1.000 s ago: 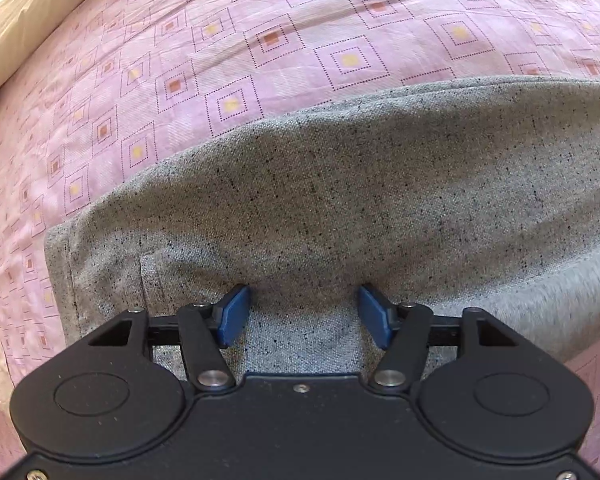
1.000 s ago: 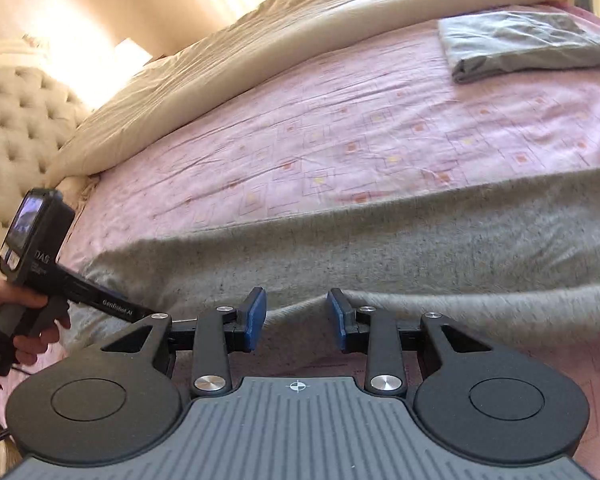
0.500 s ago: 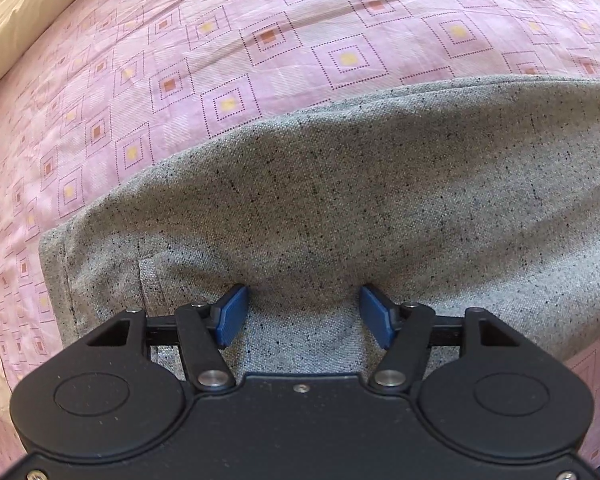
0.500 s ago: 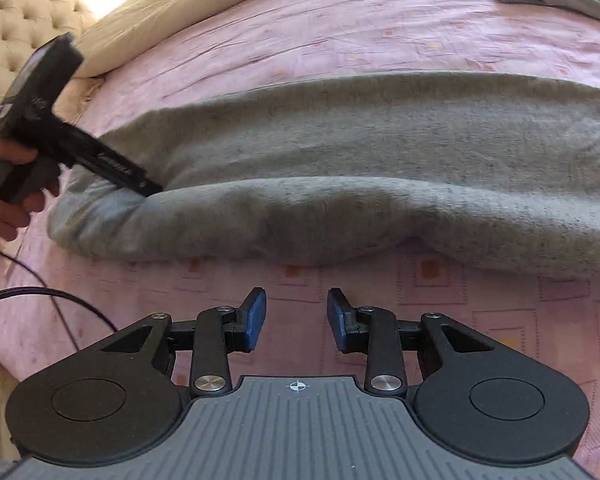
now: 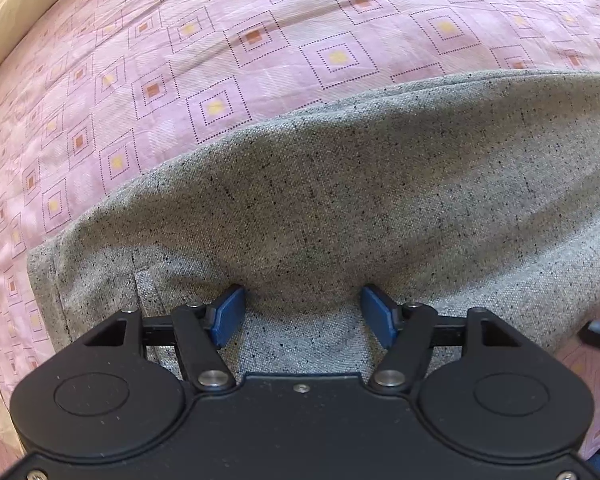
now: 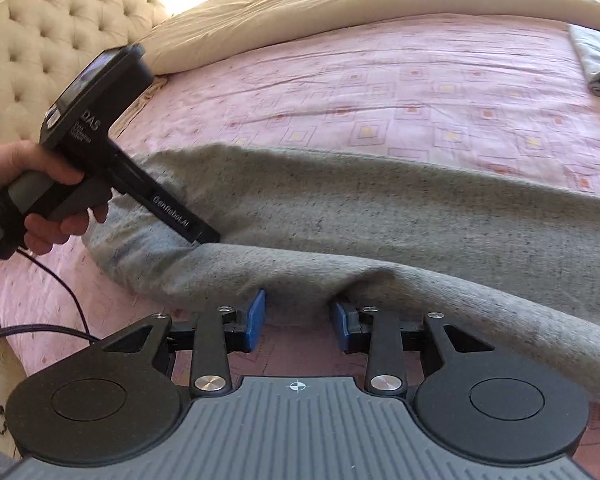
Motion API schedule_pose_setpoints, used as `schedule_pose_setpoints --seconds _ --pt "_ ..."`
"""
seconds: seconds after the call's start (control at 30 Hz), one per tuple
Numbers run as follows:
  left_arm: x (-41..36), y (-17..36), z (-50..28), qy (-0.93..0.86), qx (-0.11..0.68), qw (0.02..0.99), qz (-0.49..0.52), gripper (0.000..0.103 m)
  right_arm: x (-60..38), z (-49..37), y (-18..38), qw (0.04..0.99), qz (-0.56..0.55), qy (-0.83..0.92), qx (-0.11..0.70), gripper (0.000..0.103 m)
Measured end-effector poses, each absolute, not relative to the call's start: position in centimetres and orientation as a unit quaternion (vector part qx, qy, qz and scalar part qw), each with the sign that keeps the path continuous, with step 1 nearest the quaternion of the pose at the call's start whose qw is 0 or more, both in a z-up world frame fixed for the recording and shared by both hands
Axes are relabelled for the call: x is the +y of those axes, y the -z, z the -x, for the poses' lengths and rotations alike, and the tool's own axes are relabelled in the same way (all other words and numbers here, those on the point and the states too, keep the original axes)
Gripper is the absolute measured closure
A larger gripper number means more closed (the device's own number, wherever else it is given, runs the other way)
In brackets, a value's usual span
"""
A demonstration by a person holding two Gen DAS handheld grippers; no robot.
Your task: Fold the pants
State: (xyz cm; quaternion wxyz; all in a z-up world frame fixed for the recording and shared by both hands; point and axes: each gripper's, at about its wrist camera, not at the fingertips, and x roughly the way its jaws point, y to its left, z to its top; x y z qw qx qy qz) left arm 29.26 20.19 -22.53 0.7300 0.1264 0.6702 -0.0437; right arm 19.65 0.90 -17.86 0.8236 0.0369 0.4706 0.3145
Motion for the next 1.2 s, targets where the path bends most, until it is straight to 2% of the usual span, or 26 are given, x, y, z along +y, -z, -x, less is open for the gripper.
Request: schedule_pose_setpoints --seconds 0.17,0.23,0.27,0.47,0.73,0.8,0.93,1.03,1.2 --pt "20.3 22.5 -29.3 0.054 0.671 0.728 -0.128 0.033 2.5 -19.8 18.6 0.806 -0.050 -0.317 0.498 0.070" --pt "20.2 22.5 -29.3 0.058 0.672 0.727 -0.129 0.033 2.4 -20.2 18.7 0.794 -0.070 -0.312 0.516 0.082" --pt "20.2 22.5 -29.4 0.060 0.672 0.726 -0.130 0.033 2.3 -20.2 18.3 0.790 -0.077 -0.305 0.526 0.093" --pt "19.8 22.3 -29.9 0.065 0.673 0.723 -0.139 0.031 0.9 -17.4 13.0 0.791 -0.136 -0.347 0.485 0.103" --pt "19.0 21.5 -29.0 0.062 0.665 0.728 -0.156 0.031 1.7 -14.4 16.2 0.779 -0.074 -0.301 0.546 0.098" --pt "18.5 20.8 -28.3 0.062 0.656 0.734 -0.165 0.034 1.1 -14.4 17.1 0.779 -0.087 -0.269 0.559 0.082" --pt "17.7 20.1 -26.4 0.078 0.634 0.750 -0.173 0.034 1.0 -14.3 18.2 0.779 -0.087 -0.271 0.559 0.071" --pt "17.7 21.7 -26.0 0.066 0.634 0.743 -0.204 0.028 1.4 -14.7 18.3 0.775 -0.105 -0.288 0.552 0.070" --pt "19.9 21.8 -28.4 0.065 0.670 0.728 -0.129 0.026 3.1 -15.1 17.3 0.796 -0.116 -0.296 0.516 0.070"
